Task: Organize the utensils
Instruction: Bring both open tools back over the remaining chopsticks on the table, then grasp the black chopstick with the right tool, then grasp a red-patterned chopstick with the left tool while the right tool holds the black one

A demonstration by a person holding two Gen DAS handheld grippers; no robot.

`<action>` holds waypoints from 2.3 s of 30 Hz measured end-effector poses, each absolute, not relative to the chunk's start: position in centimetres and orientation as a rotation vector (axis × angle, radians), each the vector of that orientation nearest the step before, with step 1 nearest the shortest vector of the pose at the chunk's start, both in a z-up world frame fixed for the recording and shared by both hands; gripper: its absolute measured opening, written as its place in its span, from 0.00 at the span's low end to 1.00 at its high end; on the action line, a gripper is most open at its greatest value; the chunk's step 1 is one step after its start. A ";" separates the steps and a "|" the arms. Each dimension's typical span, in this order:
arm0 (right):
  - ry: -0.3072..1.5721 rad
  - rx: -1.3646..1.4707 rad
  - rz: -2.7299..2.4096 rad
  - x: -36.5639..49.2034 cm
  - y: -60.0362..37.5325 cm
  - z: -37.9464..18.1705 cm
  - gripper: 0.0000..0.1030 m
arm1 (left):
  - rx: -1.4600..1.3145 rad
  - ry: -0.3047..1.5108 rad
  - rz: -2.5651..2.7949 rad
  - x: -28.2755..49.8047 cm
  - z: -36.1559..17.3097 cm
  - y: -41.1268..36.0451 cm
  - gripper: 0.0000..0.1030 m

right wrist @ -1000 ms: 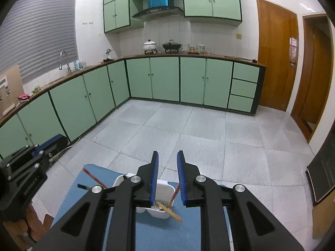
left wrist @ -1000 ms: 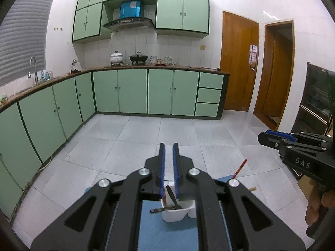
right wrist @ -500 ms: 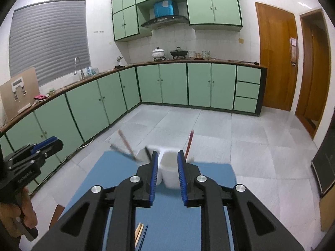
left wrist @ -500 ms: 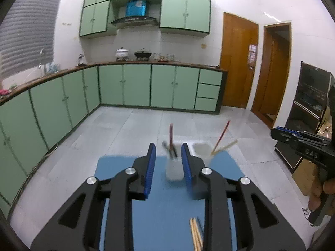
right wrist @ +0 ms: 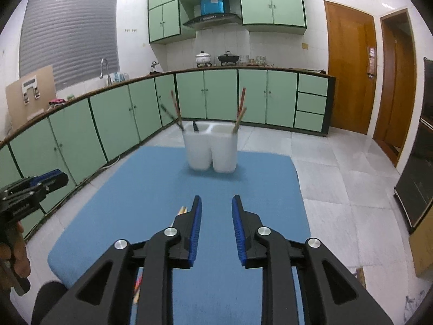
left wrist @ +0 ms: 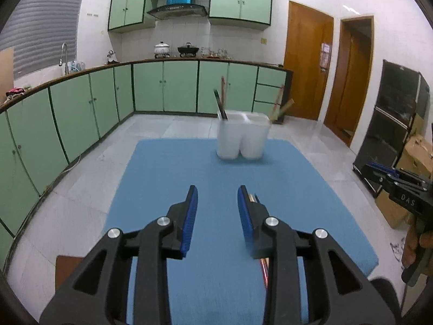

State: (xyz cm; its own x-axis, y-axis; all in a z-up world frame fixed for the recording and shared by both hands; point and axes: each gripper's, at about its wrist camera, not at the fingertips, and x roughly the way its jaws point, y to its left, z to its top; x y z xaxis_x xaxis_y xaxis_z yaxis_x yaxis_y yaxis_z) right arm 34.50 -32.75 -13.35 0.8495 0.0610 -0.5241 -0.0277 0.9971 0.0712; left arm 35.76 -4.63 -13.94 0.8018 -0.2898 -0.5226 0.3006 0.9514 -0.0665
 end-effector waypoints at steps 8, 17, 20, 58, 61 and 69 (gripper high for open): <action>0.632 0.057 0.061 30.6 -29.7 -18.8 0.23 | 0.020 0.657 -0.343 31.4 -20.2 -5.4 0.29; 0.742 0.098 0.070 28.8 -27.6 -24.6 0.23 | 0.025 0.764 -0.351 28.7 -25.5 -5.9 0.32; 0.770 0.105 0.069 28.6 -27.5 -26.1 0.23 | 0.032 0.792 -0.353 28.5 -26.7 -6.1 0.32; 0.767 0.133 -0.021 31.3 -30.8 -27.8 0.07 | 0.049 0.827 -0.392 29.8 -28.8 -9.0 0.34; 0.767 0.145 -0.025 31.3 -31.2 -27.9 0.07 | 0.045 0.829 -0.392 30.0 -28.8 -9.4 0.34; 0.768 0.149 -0.017 31.0 -31.3 -27.9 0.07 | 0.066 0.820 -0.389 30.4 -29.1 -10.7 0.34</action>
